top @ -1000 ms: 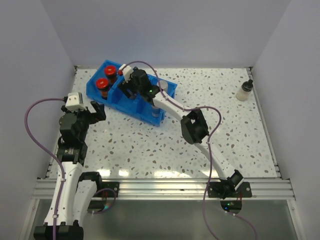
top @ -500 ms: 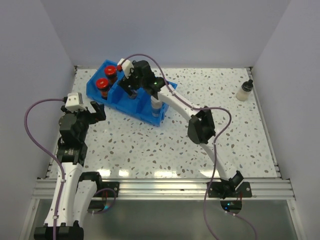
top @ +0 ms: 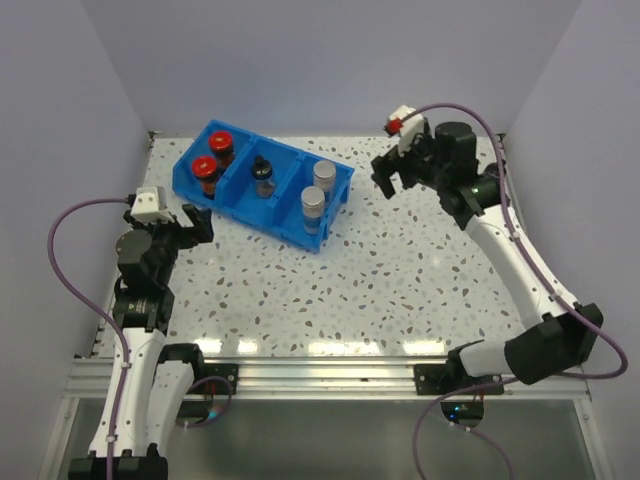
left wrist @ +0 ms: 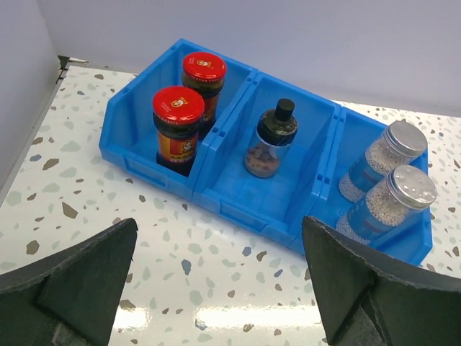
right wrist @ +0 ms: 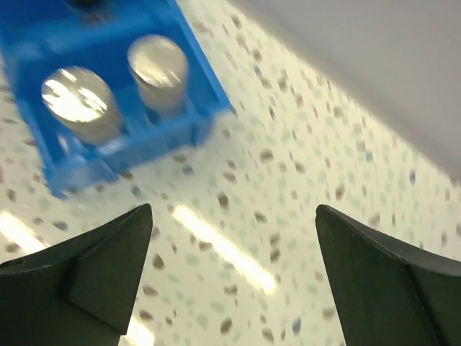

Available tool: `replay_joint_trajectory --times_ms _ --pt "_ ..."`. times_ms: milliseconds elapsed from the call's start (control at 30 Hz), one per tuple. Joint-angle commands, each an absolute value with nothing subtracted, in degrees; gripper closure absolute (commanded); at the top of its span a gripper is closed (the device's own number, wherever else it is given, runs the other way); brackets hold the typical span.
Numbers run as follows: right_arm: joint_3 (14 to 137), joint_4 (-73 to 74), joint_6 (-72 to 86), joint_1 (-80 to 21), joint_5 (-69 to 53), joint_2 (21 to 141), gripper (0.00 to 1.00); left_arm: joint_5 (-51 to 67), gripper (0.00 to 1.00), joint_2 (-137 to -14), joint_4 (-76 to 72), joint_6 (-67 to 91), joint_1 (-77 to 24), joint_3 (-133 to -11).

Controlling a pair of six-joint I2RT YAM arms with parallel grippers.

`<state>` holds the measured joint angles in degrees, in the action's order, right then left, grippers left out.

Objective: Organize the condiment bottles

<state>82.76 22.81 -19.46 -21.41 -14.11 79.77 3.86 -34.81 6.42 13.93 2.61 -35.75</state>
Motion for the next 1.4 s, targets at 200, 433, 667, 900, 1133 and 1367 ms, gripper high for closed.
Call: replay_joint_trajectory --times_ms 200,433,667,900,1133,1367 --pt "63.7 17.4 -9.3 6.5 -7.8 79.6 0.02 7.1 0.0 -35.1 2.5 14.3 2.7 -35.2" --pt "70.7 12.8 -3.6 14.1 -1.7 94.3 0.02 7.2 0.0 -35.2 2.5 14.3 2.5 -35.2" --pt "82.1 10.8 3.9 15.4 4.3 106.5 0.02 6.9 0.0 -35.1 2.6 14.1 2.4 -35.4" --pt "89.4 8.3 6.4 15.5 7.9 114.5 0.03 6.9 0.0 -35.1 2.6 14.1 2.4 -35.4" --pt "97.0 9.4 9.5 15.5 8.9 121.8 0.05 6.7 0.0 -35.2 2.7 13.9 2.4 -35.4" --pt "97.0 8.7 9.9 15.5 7.3 122.7 0.43 6.7 0.0 -35.5 2.8 13.8 2.4 -35.5"
